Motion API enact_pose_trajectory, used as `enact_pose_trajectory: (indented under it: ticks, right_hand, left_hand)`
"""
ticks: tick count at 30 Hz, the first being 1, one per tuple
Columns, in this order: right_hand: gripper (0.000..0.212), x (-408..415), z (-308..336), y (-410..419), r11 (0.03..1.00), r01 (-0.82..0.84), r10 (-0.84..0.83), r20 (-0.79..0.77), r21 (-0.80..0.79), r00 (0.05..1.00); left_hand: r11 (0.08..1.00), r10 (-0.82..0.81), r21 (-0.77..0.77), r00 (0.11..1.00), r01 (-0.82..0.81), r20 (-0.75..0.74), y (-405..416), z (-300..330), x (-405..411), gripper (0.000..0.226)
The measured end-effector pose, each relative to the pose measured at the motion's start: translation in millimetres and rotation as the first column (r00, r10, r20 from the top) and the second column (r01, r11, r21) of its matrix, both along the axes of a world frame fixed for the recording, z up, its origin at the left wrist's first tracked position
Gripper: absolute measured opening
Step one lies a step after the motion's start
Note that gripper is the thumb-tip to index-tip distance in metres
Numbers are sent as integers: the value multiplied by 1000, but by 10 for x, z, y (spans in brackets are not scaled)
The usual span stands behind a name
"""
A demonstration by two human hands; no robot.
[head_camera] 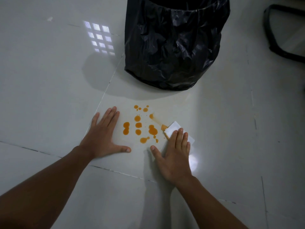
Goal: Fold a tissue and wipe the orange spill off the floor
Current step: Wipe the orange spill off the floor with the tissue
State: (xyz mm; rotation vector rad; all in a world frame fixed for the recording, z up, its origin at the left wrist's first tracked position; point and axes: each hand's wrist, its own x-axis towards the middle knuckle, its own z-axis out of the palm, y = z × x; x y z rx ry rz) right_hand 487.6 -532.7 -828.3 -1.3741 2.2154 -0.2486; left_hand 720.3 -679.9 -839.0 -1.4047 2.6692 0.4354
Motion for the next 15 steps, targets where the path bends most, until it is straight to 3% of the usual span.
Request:
enact_pose_trajectory:
  ticks: [4,7,9,12,15]
  right_hand:
    - [93,-25,81,-85,1000,-8,7,12,22,1000]
    - [79,-309,144,-62,956,-261,254,-63,-134,965]
    - [74,-539,127,-27,892,-436,434,-46,-117,900]
    - [82,-845,76,23,744,-668,657,-159,-21,737]
    - [92,-1004,79,21,665,-746,732,-233,40,640]
  left_hand:
    - [1000,-2,-6,1000,2,3,3,-3,-5,147]
    - [1000,1,-16,1000,-1,7,4,-11,1,148]
    - [1000,4,-26,1000,-4,1,10,-19,8,148]
    - [1000,1,-31,1000,-1,-10,11,-23,11,147]
    - [999,-3,-48,1000,2,-10,10,-32,16,146]
